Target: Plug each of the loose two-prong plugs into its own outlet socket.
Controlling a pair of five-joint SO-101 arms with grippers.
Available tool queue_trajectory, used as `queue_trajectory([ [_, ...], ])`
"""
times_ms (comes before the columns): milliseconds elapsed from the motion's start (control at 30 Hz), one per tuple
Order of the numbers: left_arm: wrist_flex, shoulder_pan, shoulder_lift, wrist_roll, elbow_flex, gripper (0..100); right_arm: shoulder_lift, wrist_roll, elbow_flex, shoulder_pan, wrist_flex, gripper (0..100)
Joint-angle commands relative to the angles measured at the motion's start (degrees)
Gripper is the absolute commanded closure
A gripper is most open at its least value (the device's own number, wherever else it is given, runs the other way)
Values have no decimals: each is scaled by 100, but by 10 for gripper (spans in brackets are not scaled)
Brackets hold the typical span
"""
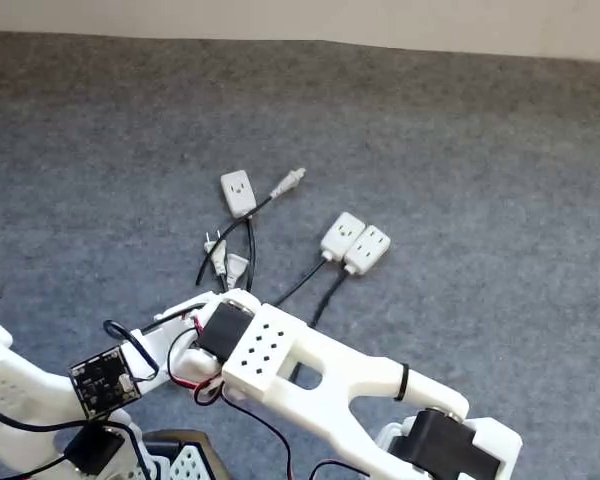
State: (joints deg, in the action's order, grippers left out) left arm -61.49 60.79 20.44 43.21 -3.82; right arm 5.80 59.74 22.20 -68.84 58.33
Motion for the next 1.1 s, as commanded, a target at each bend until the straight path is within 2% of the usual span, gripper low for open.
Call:
queue_trajectory([
  [0,62,-66,-57,26,-48,646,-163,70,4,-224,4,992],
  [233,62,-66,-57,26,-48,646,-119,141,13,-497,31,992],
  [533,62,-66,-48,26,-40,646,-22,589,418,-558,22,992],
  [1067,35,-57,-48,26,-31,646,-664,563,409,-497,-180,992],
])
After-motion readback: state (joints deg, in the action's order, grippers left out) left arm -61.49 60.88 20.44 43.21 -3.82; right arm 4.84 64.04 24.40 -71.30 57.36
